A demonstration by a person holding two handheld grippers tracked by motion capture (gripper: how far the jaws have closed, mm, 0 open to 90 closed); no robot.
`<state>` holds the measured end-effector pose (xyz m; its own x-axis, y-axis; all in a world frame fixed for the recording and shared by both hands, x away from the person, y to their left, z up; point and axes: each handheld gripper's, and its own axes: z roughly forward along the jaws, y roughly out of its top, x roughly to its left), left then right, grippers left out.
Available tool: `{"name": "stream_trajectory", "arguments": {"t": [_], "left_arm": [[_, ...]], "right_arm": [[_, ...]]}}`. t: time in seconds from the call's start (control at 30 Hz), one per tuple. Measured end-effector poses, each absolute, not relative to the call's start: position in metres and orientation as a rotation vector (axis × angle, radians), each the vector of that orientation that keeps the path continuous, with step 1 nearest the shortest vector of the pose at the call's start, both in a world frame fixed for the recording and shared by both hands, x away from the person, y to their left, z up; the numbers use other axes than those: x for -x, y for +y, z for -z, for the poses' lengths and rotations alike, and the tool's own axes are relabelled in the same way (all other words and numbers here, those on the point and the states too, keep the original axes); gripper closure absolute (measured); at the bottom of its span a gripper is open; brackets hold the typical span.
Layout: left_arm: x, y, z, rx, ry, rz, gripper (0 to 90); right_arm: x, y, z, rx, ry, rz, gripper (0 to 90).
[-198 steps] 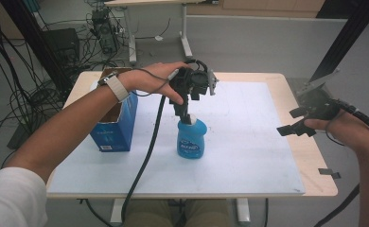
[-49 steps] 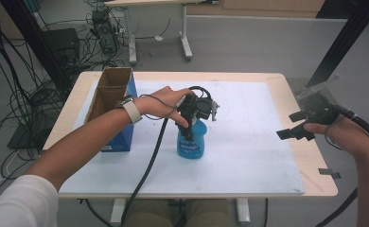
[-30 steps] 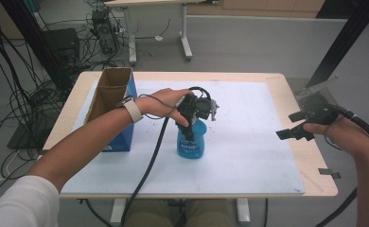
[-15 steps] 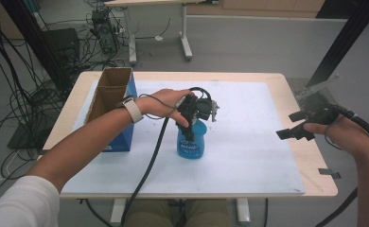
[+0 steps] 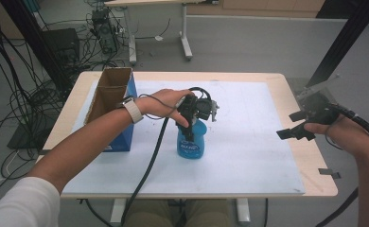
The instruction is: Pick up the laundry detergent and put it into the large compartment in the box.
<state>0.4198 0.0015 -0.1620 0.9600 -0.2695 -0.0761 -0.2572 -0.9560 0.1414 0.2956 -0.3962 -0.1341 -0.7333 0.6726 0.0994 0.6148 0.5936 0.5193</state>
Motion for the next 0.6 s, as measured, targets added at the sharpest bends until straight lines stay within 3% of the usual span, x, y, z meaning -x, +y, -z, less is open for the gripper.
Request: {"name": "stream_trajectory", "arguments": {"t": [0.6], "left_arm": [[-0.4202,0.0008,0.1619,-2.984,-0.399,0.144,36.7]], "right_arm": [[-0.2964,-0.3957,0.1345,-1.097,2.71,-0.819,9.7]]}}
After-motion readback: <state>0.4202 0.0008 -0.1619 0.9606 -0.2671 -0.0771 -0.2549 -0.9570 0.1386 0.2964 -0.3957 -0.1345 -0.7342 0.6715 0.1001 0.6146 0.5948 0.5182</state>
